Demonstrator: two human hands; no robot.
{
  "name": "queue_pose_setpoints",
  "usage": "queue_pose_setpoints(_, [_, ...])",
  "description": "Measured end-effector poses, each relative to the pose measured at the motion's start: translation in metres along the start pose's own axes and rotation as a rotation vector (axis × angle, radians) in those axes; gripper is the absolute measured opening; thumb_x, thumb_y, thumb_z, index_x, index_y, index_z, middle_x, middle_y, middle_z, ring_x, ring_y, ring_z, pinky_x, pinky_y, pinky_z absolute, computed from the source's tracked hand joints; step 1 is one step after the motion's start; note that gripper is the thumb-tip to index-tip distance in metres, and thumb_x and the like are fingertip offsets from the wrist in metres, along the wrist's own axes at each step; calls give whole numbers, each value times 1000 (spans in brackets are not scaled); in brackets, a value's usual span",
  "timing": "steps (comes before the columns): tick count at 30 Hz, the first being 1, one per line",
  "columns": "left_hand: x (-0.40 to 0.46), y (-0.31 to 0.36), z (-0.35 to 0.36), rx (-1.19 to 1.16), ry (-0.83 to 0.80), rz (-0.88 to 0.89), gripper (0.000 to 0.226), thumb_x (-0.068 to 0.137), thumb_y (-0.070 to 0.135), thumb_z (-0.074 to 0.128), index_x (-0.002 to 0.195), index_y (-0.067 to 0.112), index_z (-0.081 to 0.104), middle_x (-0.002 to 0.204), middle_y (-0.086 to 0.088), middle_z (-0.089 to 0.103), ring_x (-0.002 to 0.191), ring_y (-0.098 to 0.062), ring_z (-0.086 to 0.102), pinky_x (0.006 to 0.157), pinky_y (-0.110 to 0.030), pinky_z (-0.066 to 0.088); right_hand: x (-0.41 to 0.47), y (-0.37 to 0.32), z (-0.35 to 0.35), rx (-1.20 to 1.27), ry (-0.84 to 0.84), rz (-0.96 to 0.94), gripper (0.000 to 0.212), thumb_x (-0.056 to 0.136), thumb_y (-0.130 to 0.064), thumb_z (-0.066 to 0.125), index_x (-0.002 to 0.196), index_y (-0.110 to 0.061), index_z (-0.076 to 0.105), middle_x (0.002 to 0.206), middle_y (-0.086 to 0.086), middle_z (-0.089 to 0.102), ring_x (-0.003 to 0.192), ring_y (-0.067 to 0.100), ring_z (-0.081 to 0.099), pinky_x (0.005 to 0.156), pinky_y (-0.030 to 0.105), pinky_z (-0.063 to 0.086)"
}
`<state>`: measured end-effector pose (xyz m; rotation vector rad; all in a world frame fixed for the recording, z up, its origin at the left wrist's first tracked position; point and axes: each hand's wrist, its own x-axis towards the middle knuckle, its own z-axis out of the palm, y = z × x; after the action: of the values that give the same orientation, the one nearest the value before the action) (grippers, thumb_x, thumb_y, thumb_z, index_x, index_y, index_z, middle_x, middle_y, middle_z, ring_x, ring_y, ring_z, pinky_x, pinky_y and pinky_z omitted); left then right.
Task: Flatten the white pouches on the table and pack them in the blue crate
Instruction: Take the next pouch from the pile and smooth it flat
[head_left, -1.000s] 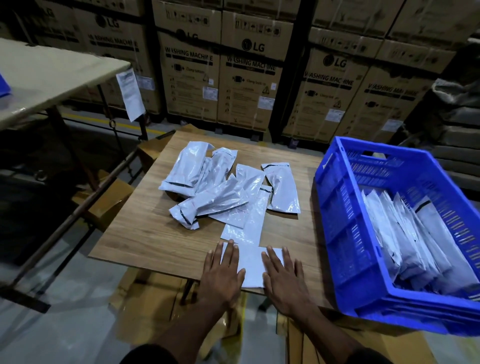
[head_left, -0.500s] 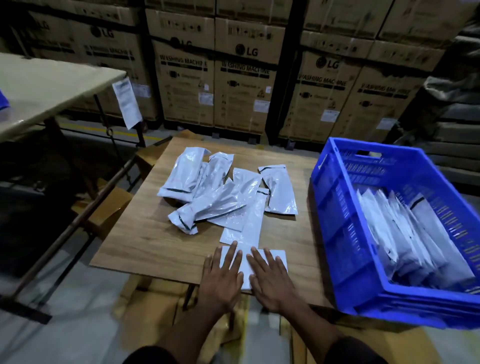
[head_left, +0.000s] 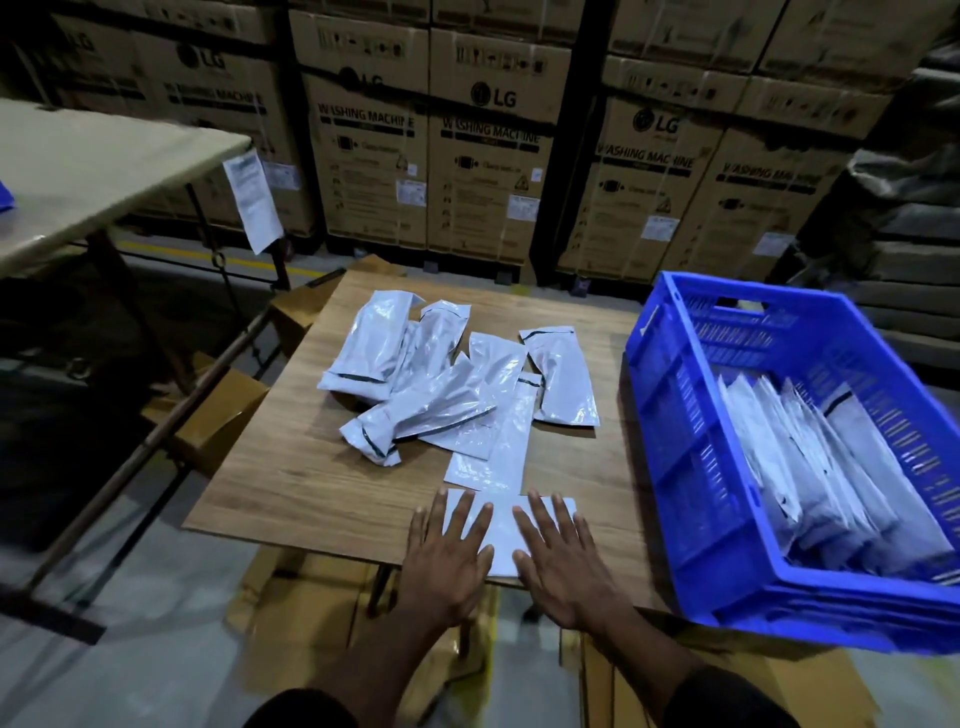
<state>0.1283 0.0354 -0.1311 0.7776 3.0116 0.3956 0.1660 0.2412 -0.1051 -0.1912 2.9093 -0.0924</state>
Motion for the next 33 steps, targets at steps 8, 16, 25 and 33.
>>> queue_pose_setpoints(8, [3,-4,-7,59,-100,15,57,97,49,36,150,29,49,159,-1,41,141,-36,44,110,-57,24,-3,0,-9,62,-61,2,79,93,-75,9,157,-33,-9,159,-12,-30,147,22,-31,119,50,-9])
queue_pose_setpoints(16, [22,-25,-14,50,-198,2,60,106,56,13,151,29,43,161,6,38,144,-32,42,96,-64,49,-18,0,-14,-102,220,-138,21,95,-42,46,102,-29,61,143,1,50,145,34,34,102,58,44])
queue_pose_setpoints(25, [10,-24,-30,132,-176,135,79,99,73,21,157,20,34,169,-2,17,155,-31,14,117,-60,20,-5,-2,-20,-132,402,-190,27,92,-36,42,88,-24,66,128,0,63,133,31,50,98,58,48])
queue_pose_setpoints(33, [20,-28,-45,227,-102,56,72,70,8,79,136,26,60,149,-5,54,140,-35,46,101,-66,41,-18,-5,-35,-318,468,-549,50,84,-21,44,133,-27,52,156,-7,38,149,37,25,108,73,25])
